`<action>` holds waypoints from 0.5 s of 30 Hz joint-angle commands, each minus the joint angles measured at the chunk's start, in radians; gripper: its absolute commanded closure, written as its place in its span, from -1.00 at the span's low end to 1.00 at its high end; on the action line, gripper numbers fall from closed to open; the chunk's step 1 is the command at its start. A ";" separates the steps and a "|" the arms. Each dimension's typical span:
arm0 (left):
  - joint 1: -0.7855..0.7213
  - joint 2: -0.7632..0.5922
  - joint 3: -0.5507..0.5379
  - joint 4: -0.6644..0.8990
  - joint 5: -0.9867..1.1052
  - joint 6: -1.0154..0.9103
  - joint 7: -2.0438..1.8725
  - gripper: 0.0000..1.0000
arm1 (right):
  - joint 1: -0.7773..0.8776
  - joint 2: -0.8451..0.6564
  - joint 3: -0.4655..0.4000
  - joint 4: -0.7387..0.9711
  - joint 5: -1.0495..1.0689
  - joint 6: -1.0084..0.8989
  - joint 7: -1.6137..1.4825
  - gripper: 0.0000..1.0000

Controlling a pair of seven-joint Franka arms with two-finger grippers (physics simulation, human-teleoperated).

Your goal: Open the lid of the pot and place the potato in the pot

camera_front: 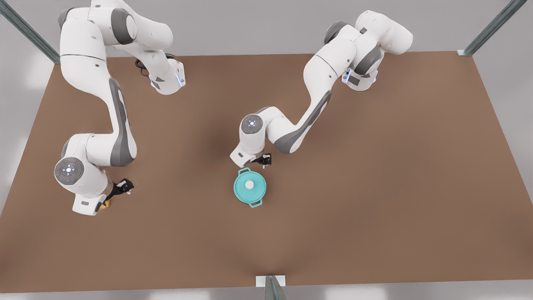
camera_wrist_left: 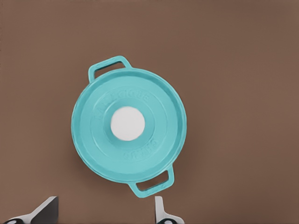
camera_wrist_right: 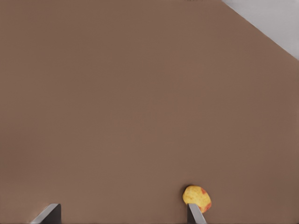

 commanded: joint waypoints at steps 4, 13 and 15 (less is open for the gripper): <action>0.000 0.068 0.025 0.070 0.015 0.126 -0.363 -1.00 | -0.042 0.060 0.000 0.002 -0.033 0.390 -0.826 -1.00; -0.001 0.126 0.047 0.088 0.031 0.211 -0.294 -1.00 | -0.141 0.173 0.005 0.000 -0.036 0.459 -0.972 -1.00; -0.001 0.132 0.047 0.088 0.031 0.236 -0.295 -1.00 | -0.159 0.187 0.005 0.003 -0.034 0.448 -0.999 -1.00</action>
